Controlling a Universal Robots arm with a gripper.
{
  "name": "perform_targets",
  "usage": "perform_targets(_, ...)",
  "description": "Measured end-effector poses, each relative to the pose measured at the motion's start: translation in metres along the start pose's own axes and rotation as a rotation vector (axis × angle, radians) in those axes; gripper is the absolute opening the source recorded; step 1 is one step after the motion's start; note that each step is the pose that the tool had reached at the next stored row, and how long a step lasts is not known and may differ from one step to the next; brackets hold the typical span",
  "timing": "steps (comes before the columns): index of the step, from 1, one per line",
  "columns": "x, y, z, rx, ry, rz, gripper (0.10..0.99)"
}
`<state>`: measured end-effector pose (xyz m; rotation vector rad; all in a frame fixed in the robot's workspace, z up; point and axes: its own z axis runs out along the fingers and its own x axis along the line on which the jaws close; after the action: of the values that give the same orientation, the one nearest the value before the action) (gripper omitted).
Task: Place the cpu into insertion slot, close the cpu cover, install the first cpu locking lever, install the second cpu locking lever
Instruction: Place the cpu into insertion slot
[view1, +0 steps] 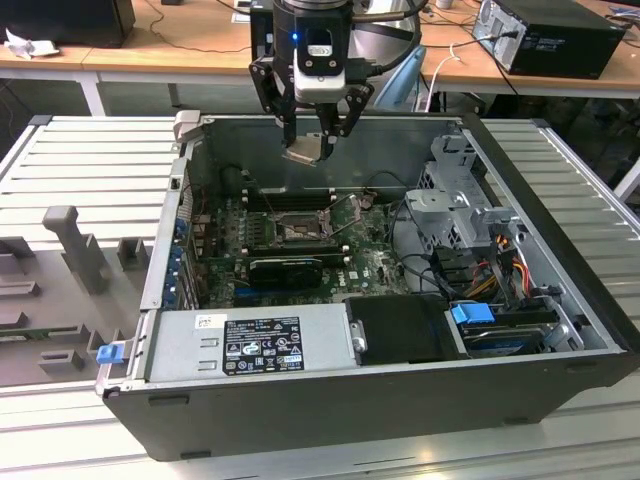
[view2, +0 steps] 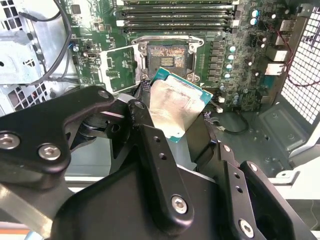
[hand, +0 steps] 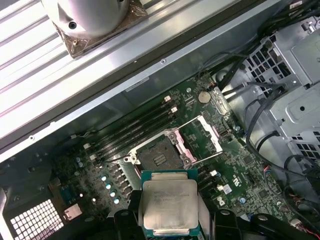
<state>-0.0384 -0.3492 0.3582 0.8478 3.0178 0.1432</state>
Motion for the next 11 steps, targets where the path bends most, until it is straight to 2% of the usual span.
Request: perform_targets(11,0.0,0.0,0.0,-0.001,-0.0036,0.041,0.529)
